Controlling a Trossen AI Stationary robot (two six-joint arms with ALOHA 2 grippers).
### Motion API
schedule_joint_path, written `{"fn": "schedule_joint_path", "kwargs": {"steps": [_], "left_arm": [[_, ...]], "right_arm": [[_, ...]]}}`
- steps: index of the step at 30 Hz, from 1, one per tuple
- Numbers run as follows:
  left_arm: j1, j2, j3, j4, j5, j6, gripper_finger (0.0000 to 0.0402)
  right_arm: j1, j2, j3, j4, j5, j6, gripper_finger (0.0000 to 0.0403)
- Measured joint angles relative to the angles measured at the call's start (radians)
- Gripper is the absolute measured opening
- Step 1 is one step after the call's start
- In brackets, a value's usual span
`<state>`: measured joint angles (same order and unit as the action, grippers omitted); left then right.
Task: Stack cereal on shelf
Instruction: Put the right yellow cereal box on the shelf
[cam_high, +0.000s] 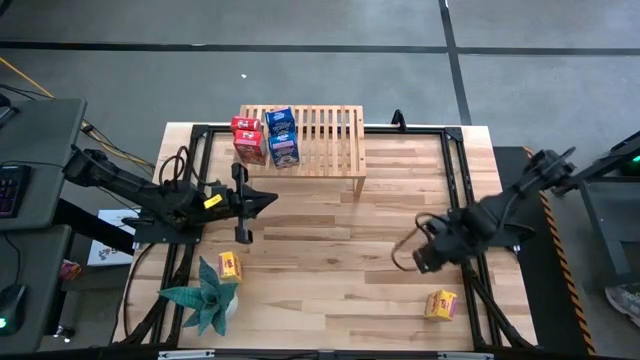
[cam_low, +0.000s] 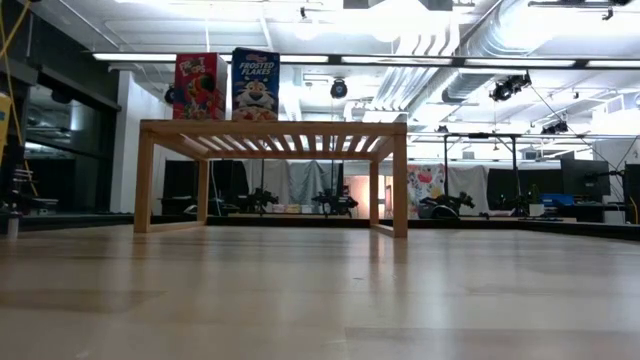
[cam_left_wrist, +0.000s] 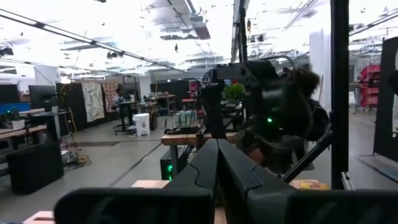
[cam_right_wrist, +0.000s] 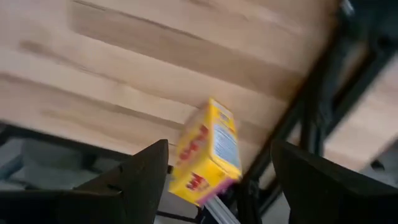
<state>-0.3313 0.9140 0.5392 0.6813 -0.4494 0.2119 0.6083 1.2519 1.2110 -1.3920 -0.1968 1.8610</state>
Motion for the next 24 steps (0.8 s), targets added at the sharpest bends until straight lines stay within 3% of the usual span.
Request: {"fn": "schedule_joint_path", "kwargs": {"steps": [10,18,24], "left_arm": [[0.0,0.0,0.0,0.003,0.002,0.0,0.0],[0.0,0.0,0.0,0.002,0.002,0.0,0.0],[0.0,0.0,0.0,-0.003,0.002,-0.001,0.0]], "right_arm": [[0.33,0.077,0.0,0.029,-0.006,0.489,0.0275],[0.374,0.162,0.0,0.13,0.081,0.495,0.0275],[0.372,0.21,0.0,0.149,0.074,0.495,0.0275]]}}
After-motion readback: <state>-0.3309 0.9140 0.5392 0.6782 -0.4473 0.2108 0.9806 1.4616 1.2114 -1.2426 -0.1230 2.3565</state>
